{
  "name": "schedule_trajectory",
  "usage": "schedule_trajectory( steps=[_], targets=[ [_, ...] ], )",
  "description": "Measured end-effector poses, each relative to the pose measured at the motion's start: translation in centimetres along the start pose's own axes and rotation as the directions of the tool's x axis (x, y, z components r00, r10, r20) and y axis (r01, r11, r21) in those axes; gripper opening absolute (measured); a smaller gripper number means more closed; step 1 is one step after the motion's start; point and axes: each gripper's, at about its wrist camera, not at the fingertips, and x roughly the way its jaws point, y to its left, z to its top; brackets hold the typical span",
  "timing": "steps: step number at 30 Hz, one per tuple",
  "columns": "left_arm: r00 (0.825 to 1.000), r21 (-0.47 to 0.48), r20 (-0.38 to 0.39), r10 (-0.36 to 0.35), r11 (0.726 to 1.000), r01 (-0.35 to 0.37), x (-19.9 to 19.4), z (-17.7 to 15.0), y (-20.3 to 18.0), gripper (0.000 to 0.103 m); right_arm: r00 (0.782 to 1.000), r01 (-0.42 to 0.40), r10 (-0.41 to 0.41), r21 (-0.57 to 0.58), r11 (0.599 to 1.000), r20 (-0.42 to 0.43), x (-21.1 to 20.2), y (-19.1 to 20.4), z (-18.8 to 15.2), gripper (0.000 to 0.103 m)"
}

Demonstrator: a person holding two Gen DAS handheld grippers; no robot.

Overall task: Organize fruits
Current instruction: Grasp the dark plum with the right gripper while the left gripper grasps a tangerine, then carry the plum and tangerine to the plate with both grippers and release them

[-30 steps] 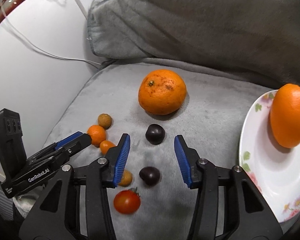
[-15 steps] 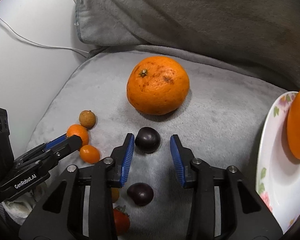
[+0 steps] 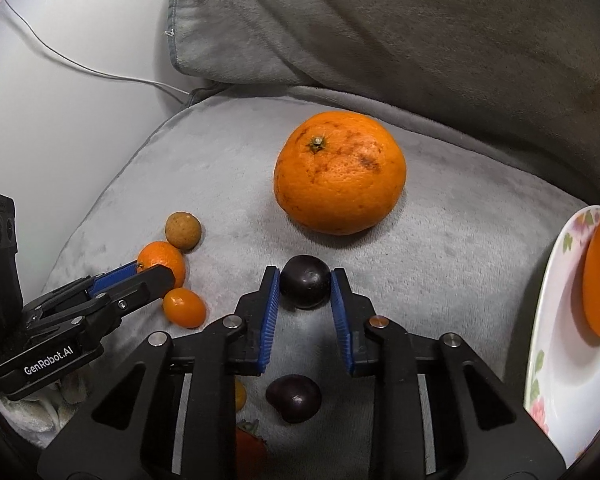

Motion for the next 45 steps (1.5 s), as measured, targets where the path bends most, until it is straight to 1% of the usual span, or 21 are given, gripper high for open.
schedule_trajectory(
  steps=[7, 11, 16, 18, 24, 30, 37, 42, 45],
  targets=[
    [1.000, -0.004, 0.009, -0.012, 1.000, 0.012, -0.7, -0.1, 0.0, 0.034, 0.999, 0.005, -0.005, -0.003, 1.000, 0.035, -1.7, -0.1, -0.4, 0.026],
    [0.999, 0.003, 0.023, -0.026, 1.000, 0.026, -1.6, -0.1, -0.3, 0.034, 0.998, -0.002, 0.002, 0.007, 1.000, 0.063, -3.5, -0.5, -0.9, 0.026],
    [0.998, 0.019, 0.035, -0.050, 0.999, 0.050, -2.6, -0.3, -1.2, 0.034, 0.995, 0.002, -0.003, 0.013, 1.000, 0.102, -5.8, -1.0, -1.5, 0.026],
    [0.997, 0.022, 0.033, -0.072, 0.997, 0.071, -3.1, -0.4, -1.7, 0.034, 0.992, 0.003, -0.006, 0.020, 1.000, 0.123, -7.1, -1.3, -1.9, 0.026],
    [0.992, 0.061, 0.008, -0.128, 0.990, 0.127, -3.3, -1.2, -4.3, 0.034, 0.984, 0.022, -0.027, 0.034, 0.999, 0.177, -10.4, -2.9, -3.5, 0.026],
    [0.980, 0.106, -0.041, -0.193, 0.975, 0.196, -3.0, -2.0, -7.2, 0.034, 0.973, 0.070, -0.082, 0.063, 0.996, 0.215, -13.5, -5.2, -5.4, 0.026],
    [0.969, 0.188, -0.088, -0.233, 0.951, 0.246, -2.2, -2.4, -11.3, 0.034, 0.957, 0.137, -0.168, 0.143, 0.980, 0.236, -16.8, -9.8, -8.0, 0.026],
    [0.961, 0.257, -0.115, -0.249, 0.928, 0.272, -1.3, -2.8, -14.8, 0.034, 0.950, 0.166, -0.206, 0.178, 0.970, 0.236, -17.9, -12.1, -8.9, 0.026],
    [0.957, 0.265, -0.141, -0.255, 0.921, 0.284, -0.3, -2.9, -16.2, 0.034, 0.947, 0.177, -0.221, 0.195, 0.965, 0.233, -18.1, -13.2, -9.2, 0.026]
  ],
)
